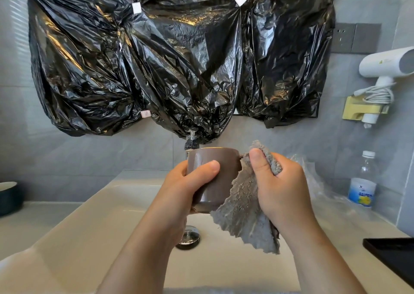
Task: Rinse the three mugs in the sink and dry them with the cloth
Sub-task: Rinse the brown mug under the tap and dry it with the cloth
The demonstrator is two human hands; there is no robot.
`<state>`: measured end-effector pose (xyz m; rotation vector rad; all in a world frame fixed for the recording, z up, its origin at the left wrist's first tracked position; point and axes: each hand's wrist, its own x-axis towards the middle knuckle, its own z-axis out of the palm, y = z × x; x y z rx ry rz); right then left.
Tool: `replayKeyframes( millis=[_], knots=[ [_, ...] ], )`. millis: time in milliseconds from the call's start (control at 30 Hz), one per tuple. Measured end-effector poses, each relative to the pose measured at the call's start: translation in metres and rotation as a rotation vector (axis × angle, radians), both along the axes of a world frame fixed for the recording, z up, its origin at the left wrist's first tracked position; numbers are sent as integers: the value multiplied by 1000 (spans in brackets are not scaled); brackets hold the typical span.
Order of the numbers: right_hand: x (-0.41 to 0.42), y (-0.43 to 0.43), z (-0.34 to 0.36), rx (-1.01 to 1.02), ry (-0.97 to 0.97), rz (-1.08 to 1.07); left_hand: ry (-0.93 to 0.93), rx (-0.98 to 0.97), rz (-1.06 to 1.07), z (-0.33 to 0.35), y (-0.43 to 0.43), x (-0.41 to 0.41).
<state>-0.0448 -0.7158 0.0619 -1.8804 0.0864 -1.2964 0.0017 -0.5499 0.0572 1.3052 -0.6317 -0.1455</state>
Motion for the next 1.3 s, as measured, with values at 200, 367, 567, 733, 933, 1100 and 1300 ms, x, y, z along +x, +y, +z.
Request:
replayKeyframes(
  millis=[200,367,567,733,933,1100,1300],
  knots=[
    [4,0,-5,104,0,261,-62,-91,88,1,-1,2],
    [4,5,-7,40,-36,252,116,-104,47,-2,-1,5],
    [0,14,-6,126,54,485,280,-268,139,4,-1,5],
    [5,11,-7,338,6,427,257,-67,62,1,-2,2],
    [5,24,-9,206,-23,769,117,69,64,-6,-6,1],
    [1,25,-9,196,-48,273,176,76,76,-14,-13,-2],
    [2,23,-19,176,-155,17,216,36,64,-23,-9,4]
  ],
)
